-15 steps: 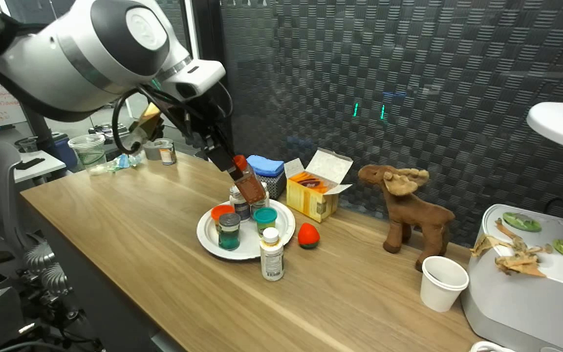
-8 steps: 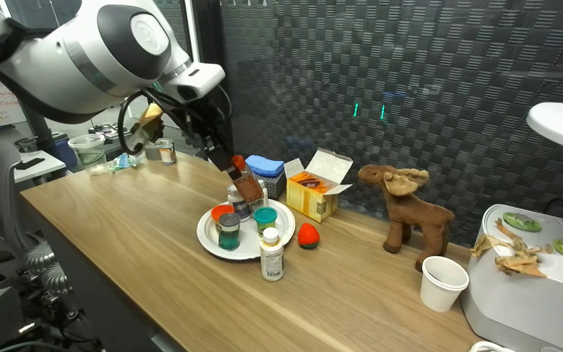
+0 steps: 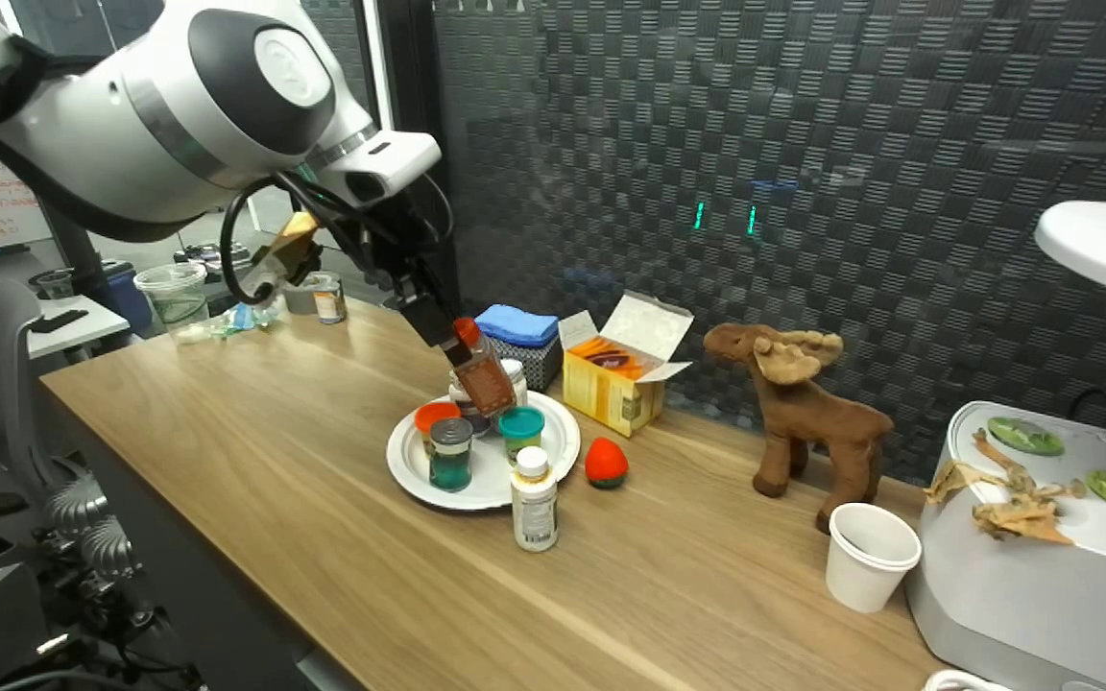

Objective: Put the bottles and orange plushie that are around the white plate on the white plate

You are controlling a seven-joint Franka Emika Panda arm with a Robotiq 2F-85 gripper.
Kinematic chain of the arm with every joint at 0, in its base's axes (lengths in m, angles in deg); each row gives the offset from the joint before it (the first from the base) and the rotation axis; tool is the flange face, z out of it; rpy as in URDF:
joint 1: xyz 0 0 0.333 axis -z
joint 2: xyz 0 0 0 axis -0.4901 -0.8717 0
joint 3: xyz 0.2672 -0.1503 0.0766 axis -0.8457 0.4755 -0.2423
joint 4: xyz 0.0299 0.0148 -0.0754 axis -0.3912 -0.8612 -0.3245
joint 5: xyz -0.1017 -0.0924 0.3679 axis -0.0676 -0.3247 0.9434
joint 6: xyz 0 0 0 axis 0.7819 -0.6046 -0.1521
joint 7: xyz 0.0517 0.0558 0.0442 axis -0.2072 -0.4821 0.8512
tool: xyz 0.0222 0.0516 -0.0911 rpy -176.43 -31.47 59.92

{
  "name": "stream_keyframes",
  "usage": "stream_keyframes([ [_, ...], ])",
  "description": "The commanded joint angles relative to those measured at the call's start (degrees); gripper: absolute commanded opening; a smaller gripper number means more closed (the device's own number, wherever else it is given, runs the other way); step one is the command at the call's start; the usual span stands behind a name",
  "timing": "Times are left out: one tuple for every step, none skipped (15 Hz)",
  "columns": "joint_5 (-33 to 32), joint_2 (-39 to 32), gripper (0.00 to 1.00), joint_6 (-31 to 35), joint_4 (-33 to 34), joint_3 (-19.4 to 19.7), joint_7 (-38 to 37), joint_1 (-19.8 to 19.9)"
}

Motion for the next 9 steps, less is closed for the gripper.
stream_keyframes([
  [0.4,-0.2,0.24,-2.3,1.4,-0.2,0.7,-0.1],
  [1.3,-0.5,0.24,-2.0,1.5,-0.2,1.5,0.0],
  [1.6,-0.7,0.24,-2.0,1.6,-0.3,1.8,0.0],
  [2.0,-0.9,0.24,-1.9,1.7,-0.4,2.1,0.0],
  [2.2,-1.0,0.24,-1.8,1.8,-0.4,2.3,-0.1],
  [2.6,-1.1,0.24,-1.7,2.0,-0.5,2.7,-0.1],
  [3.4,-1.4,0.24,-1.6,2.1,-0.6,3.6,0.0],
  [3.7,-1.7,0.24,-1.7,2.4,-0.5,3.9,0.0],
  [4.8,-2.1,0.24,-1.6,2.7,-0.6,4.8,0.1],
])
